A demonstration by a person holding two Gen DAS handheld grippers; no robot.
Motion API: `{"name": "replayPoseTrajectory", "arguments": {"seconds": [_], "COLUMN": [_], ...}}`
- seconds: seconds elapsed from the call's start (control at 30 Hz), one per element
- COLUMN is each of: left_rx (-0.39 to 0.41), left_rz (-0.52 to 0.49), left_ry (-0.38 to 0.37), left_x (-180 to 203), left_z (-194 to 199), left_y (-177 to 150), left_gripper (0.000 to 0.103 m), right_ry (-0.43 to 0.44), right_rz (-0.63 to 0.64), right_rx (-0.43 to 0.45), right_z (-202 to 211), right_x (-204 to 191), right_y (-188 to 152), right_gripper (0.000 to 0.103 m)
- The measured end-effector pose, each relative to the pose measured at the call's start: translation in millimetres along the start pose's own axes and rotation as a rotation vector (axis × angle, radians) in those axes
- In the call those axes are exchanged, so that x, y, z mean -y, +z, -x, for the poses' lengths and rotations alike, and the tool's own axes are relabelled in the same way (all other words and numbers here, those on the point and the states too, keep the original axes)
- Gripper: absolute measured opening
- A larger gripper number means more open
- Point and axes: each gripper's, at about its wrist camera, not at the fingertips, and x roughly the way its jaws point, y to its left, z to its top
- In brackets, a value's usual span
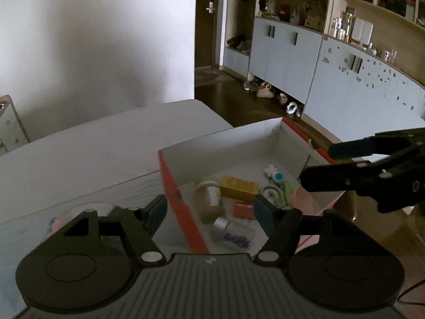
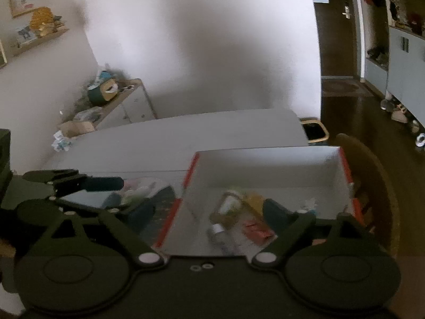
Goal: Organize rigid objects
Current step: 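Withdraw both tools from the red box back over the mat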
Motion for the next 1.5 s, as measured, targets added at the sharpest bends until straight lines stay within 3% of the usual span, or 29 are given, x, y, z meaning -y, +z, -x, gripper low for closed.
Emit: {"name": "replayPoseTrajectory", "arguments": {"seconds": [0.1, 0.3, 0.67, 1.0, 1.33, 1.5], "left_rx": [0.018, 0.038, 0.021, -0.026, -0.103, -0.126], "left_rz": [0.007, 0.041, 0.120, 0.161, 0.113, 0.153], "left_ry": [0.009, 0.014, 0.050, 0.088, 0.039, 0.031], "left_x": [-16.2, -60.1, -153.3, -224.4, -271.1, -289.6], "left_z": [10.7, 27.3, 29.1, -4.2, -56.9, -80.1], "left_y": [-6.7, -19.3, -35.4, -52.9, -70.8, -76.4], "left_gripper": [0.081, 0.081, 0.081, 0.082, 0.082, 0.082], "right_ry": [0.021, 0.031, 0.089, 0.083, 0.056, 0.033], "right_rz": [-0.011, -0.037, -0.012, 0.027, 0.094, 0.115], "right_rx": [0.022, 0.067, 0.040, -0.040, -0.146, -0.186], "right_z": [-1.7, -6.0, -43.4, -97.0, -155.5, -185.7], "right_x": [-16.3, -47.0, -120.2, -175.2, -209.6, -215.8], "right_y": [-5.6, -14.6, -35.0, -52.4, -76.3, -85.1], "right_gripper": [0.098, 0.102, 0.103, 0.103, 0.102, 0.099]}}
